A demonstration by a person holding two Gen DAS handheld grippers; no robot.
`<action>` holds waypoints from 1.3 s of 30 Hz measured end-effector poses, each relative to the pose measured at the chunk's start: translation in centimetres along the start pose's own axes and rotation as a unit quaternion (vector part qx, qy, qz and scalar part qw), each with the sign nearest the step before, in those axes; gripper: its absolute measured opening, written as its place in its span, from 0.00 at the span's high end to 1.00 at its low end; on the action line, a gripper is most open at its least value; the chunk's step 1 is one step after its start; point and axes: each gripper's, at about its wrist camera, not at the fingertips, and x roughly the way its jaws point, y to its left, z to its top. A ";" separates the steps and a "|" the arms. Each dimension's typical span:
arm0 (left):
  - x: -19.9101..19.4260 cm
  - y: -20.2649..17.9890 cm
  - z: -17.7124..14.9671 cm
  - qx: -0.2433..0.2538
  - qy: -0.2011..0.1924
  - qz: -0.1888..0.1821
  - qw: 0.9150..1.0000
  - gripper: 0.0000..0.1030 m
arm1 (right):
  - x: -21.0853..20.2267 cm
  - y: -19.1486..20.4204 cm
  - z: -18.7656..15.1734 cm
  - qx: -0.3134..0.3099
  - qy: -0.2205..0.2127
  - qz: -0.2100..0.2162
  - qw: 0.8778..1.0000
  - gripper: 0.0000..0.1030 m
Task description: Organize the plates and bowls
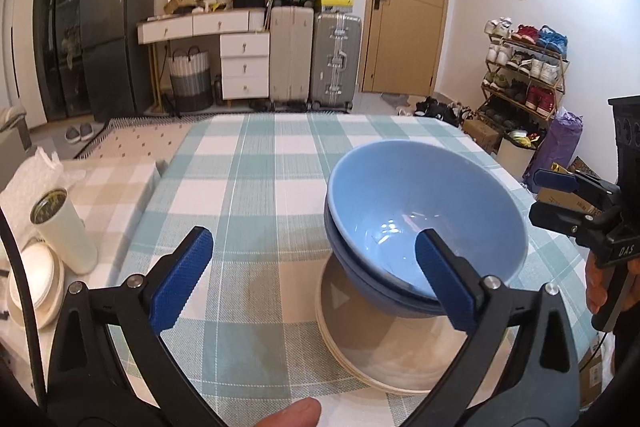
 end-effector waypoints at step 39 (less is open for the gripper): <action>-1.9 0.2 -7.0 0.042 -0.072 -0.091 0.992 0.02 | -3.4 1.9 -8.2 -0.038 -0.097 0.046 0.993 0.01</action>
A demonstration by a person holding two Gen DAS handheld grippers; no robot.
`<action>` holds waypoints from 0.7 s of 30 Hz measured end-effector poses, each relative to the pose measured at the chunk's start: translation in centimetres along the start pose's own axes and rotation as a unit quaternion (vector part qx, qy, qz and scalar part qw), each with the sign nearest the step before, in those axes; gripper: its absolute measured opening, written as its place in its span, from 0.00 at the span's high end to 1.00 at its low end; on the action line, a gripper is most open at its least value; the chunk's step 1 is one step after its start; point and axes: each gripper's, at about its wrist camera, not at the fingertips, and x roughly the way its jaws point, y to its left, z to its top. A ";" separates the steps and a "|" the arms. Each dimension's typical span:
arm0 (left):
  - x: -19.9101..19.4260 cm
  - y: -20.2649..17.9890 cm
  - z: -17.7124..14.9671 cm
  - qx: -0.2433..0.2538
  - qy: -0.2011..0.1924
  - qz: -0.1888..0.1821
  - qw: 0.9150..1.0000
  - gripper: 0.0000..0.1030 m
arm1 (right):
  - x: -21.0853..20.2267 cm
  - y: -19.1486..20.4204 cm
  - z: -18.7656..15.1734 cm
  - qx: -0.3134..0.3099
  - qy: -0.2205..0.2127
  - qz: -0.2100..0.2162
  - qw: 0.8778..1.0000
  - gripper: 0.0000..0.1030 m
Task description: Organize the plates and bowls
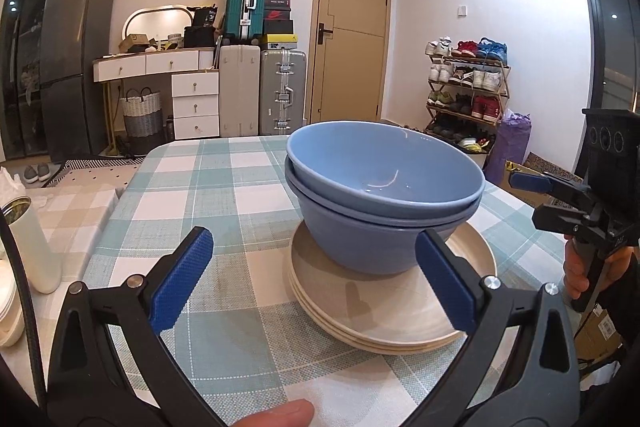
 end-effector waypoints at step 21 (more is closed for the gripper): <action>0.0 0.3 0.0 -0.002 -0.001 -0.003 1.000 0.02 | -0.7 0.6 -0.2 -0.015 -0.013 0.003 1.000 0.01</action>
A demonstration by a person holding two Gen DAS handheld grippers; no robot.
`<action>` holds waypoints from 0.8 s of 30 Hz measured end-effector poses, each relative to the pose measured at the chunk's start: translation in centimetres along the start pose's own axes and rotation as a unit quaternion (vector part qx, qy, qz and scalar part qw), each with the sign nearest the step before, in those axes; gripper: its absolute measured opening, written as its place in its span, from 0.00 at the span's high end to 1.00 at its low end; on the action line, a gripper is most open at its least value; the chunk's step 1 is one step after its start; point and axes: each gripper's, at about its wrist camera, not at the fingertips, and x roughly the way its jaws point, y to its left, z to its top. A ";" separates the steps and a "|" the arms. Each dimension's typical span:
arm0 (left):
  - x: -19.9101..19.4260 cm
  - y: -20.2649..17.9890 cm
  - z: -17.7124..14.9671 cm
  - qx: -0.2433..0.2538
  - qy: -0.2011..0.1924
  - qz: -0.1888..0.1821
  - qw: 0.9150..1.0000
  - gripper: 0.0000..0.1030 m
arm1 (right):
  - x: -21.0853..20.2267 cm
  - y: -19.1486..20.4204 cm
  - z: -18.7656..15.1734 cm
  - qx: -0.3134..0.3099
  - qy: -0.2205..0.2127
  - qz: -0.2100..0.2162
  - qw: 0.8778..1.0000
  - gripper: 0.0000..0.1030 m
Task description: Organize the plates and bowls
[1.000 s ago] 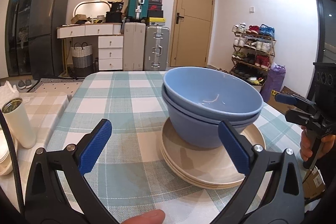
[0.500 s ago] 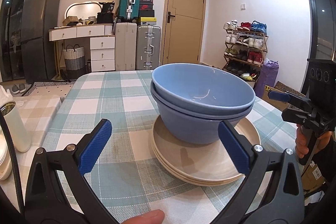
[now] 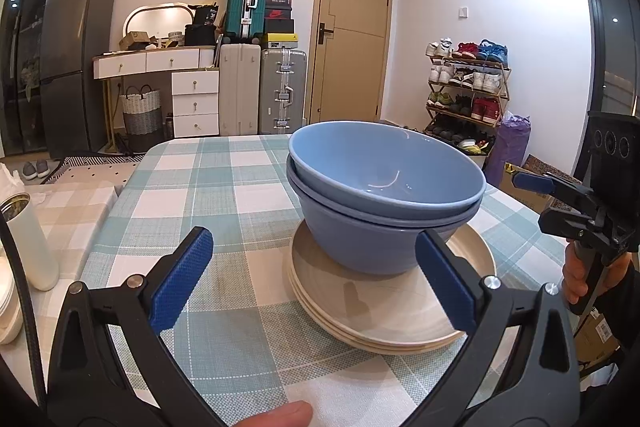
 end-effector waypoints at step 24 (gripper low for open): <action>0.0 0.0 -0.1 0.002 -0.004 0.001 1.000 0.02 | 0.0 -0.1 0.0 -0.003 0.000 0.000 1.000 0.01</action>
